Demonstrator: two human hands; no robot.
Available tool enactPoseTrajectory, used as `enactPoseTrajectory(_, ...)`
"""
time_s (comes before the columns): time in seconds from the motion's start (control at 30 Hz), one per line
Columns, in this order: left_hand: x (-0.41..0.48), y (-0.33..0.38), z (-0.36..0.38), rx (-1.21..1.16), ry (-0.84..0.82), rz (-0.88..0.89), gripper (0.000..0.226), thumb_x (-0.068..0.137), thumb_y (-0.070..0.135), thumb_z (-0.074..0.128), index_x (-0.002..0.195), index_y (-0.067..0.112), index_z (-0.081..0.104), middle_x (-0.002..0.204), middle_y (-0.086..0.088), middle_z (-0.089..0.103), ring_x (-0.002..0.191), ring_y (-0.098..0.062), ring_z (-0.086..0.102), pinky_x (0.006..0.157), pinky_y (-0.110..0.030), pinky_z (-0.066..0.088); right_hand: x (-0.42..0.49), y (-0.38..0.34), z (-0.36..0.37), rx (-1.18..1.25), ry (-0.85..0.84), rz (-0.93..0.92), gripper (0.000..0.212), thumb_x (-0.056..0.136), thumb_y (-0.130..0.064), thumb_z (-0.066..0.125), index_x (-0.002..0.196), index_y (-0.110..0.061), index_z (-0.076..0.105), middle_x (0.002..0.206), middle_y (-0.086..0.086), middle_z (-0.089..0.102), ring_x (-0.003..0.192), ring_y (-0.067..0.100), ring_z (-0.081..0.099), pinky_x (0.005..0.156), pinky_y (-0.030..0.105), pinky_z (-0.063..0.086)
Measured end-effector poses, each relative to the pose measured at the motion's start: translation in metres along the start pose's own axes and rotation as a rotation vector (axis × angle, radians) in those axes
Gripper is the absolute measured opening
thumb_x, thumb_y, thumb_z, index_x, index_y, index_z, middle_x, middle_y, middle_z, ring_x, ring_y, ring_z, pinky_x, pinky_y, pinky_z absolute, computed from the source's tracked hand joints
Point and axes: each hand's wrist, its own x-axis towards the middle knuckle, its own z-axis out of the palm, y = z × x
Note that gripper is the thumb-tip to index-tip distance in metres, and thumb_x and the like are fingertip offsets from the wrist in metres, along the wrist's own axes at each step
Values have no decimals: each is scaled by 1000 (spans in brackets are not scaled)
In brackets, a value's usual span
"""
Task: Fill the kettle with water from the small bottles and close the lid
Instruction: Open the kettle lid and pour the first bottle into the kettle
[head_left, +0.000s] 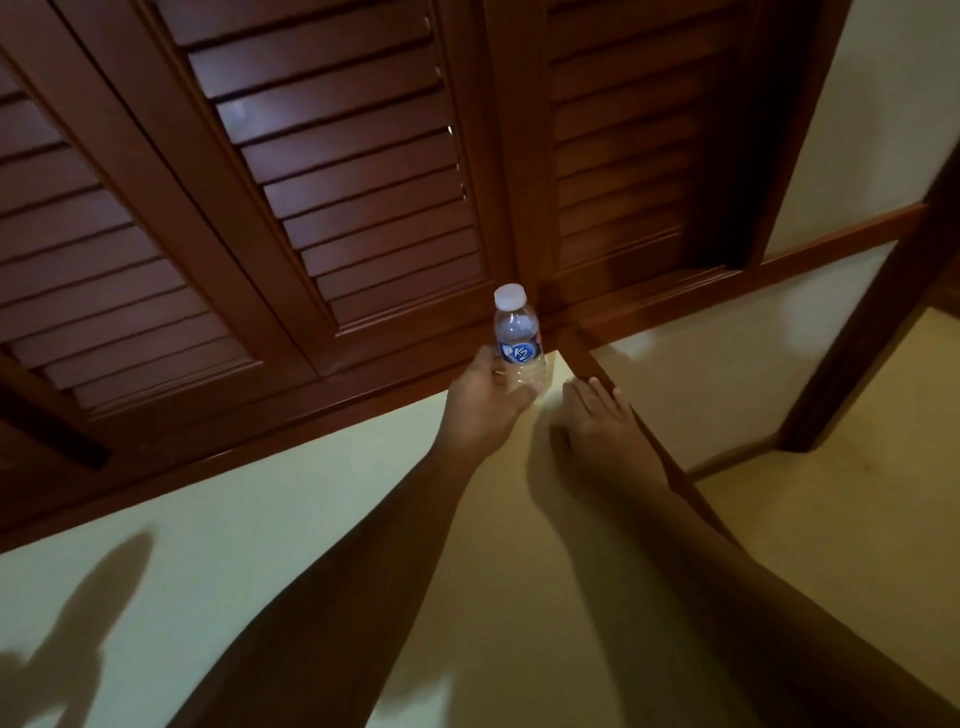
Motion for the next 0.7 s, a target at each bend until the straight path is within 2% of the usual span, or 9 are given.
enactPoseTrajectory(0.07, 11, -2, 8, 15, -14, 13, 53, 90, 26, 81, 137, 19, 57, 126, 1, 70, 110, -15, 68, 84, -22, 53, 0, -3, 0, -35, -59, 24, 73, 97, -43, 10, 155, -2, 29, 162, 18, 31, 154, 31, 20, 126, 48, 11)
enactPoseTrajectory(0.1, 15, -3, 12, 12, -15, 17, 53, 90, 26, 81, 136, 19, 58, 125, 1, 71, 110, -15, 68, 83, -21, 52, 1, -4, 0, -50, -56, 30, 74, 97, -44, 8, 156, -3, 26, 164, 16, 28, 155, 30, 17, 127, 48, 9)
enactPoseTrajectory(0.2, 28, -4, 22, -11, -16, 24, 48, 89, 27, 82, 131, 21, 61, 119, 1, 72, 107, -14, 69, 85, -27, 55, 1, -4, 4, -86, -44, 41, 73, 99, -43, 10, 156, -2, 26, 164, 18, 27, 155, 30, 16, 126, 49, 11)
enactPoseTrajectory(0.33, 40, -3, 26, -29, -44, 31, 43, 90, 28, 81, 128, 22, 63, 115, 2, 72, 106, -13, 70, 90, -33, 59, -1, -4, 0, -62, -58, 31, 81, 94, -47, -1, 158, -2, 19, 166, 17, 21, 156, 30, 11, 127, 48, 8)
enactPoseTrajectory(0.47, 46, -8, 30, -36, -42, 10, 45, 87, 34, 83, 126, 23, 65, 115, 3, 74, 108, -14, 72, 97, -46, 61, 0, -4, -3, -62, -66, 17, 82, 93, -47, 0, 158, -2, 20, 166, 18, 21, 156, 30, 11, 127, 48, 7)
enactPoseTrajectory(0.6, 46, -9, 33, -6, -22, 24, 40, 89, 32, 83, 124, 21, 67, 114, 3, 73, 106, -12, 70, 94, -39, 61, 0, -4, -1, -66, -47, 34, 76, 97, -45, 8, 157, -2, 24, 165, 18, 25, 156, 30, 14, 127, 48, 8)
enactPoseTrajectory(0.7, 46, -11, 34, -2, -9, 35, 37, 89, 28, 83, 121, 19, 67, 111, 5, 71, 105, -10, 69, 90, -31, 58, 0, -5, -3, -55, -54, 27, 77, 96, -46, 6, 158, -3, 21, 166, 17, 22, 156, 29, 11, 127, 48, 8)
